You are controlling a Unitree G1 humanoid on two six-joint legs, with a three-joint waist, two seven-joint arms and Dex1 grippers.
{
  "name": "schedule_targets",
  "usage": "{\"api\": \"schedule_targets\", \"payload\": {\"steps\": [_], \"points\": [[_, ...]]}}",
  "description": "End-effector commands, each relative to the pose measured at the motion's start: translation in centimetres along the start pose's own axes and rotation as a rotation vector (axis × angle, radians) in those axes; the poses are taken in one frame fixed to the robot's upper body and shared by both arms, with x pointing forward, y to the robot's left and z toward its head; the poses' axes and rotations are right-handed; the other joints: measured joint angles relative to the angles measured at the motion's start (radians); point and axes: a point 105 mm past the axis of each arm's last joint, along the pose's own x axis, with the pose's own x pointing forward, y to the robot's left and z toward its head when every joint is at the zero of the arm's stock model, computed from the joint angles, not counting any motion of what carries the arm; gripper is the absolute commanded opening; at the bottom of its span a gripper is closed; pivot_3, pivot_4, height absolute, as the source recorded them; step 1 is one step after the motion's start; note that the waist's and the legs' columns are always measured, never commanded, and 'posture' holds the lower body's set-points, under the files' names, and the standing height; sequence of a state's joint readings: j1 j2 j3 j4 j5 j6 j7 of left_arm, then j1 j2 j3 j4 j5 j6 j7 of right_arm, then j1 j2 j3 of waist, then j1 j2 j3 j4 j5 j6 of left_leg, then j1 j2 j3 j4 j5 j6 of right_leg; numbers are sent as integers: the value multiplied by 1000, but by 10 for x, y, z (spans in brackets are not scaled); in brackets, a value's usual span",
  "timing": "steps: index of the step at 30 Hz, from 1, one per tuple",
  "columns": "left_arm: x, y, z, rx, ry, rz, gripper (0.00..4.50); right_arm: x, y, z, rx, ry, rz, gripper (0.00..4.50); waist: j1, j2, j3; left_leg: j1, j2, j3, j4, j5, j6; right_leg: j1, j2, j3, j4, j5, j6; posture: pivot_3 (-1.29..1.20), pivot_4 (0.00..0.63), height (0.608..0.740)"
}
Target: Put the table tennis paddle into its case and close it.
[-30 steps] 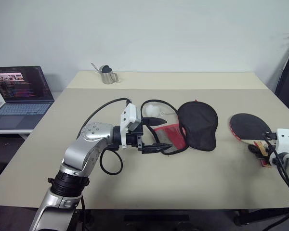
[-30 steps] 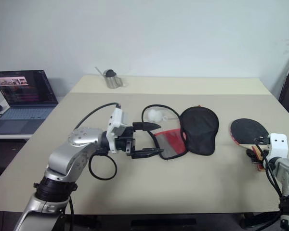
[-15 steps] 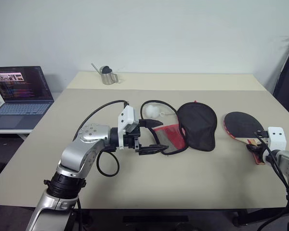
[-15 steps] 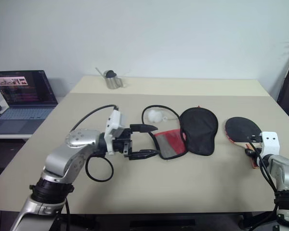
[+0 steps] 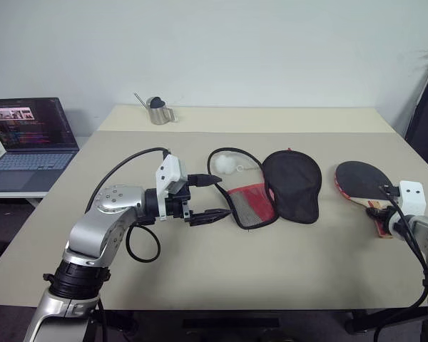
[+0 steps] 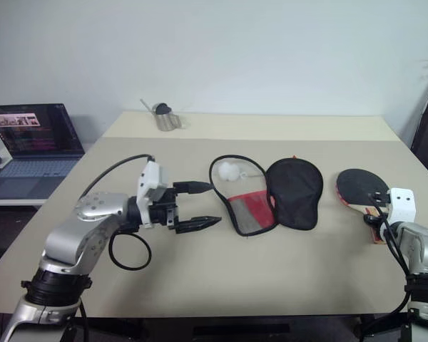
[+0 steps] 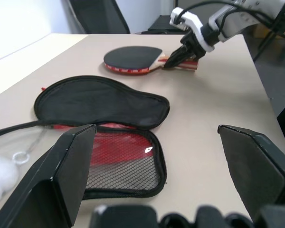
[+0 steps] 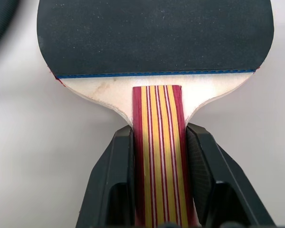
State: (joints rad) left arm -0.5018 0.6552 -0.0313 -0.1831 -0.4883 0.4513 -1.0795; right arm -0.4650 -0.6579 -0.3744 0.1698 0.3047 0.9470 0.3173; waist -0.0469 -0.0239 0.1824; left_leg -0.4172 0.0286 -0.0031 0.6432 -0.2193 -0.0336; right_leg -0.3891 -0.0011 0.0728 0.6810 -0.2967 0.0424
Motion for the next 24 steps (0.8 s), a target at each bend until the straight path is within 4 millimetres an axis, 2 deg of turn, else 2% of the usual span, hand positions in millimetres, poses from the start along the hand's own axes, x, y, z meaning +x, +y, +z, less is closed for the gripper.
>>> {"api": "schedule_targets", "payload": {"steps": [1, 5, 8, 12, 19, 24], "points": [[-8, 1, 9, 34, -15, 29, 4500, -19, 22, 52, -37, -170, 50, 1112, -2, 0, 0, 0, 0, 0, 0, 0, 0, 0, 0, 0, 0, 0, 0, 0, 150, 740], [-9, -1, 9, 30, -18, 41, 4500, -28, 63, 73, -42, -216, 145, 1112, -5, 0, 0, 0, 1, -1, -1, 0, 0, 0, 0, 0, 0, 0, 0, 0, 150, 740], [-9, -2, 9, 28, -19, 44, 4500, -30, 96, 71, -17, -201, 208, 1112, -6, 0, 0, 0, 1, -1, -1, 0, 0, 0, 0, -1, 0, 0, 0, 0, 150, 740], [-9, -2, 10, 28, -19, 47, 4500, -28, 128, 64, 22, -174, 244, 1112, -4, 0, 0, -1, 0, -2, -1, 0, 0, 0, 0, -1, 0, 0, 0, 0, 150, 740], [-8, -2, 11, 31, -19, 51, 4500, -20, 159, 51, 54, -135, 253, 1112, -1, 1, 0, -2, 0, -3, -1, 0, 0, -1, -1, -2, 0, 0, 0, 0, 150, 740], [-8, -2, 10, 32, -20, 51, 4500, -11, 172, 41, 55, -114, 244, 1112, -5, 1, 0, -2, 0, -3, -1, 0, 0, -2, -1, -2, 0, 0, 0, 0, 150, 740]]}}
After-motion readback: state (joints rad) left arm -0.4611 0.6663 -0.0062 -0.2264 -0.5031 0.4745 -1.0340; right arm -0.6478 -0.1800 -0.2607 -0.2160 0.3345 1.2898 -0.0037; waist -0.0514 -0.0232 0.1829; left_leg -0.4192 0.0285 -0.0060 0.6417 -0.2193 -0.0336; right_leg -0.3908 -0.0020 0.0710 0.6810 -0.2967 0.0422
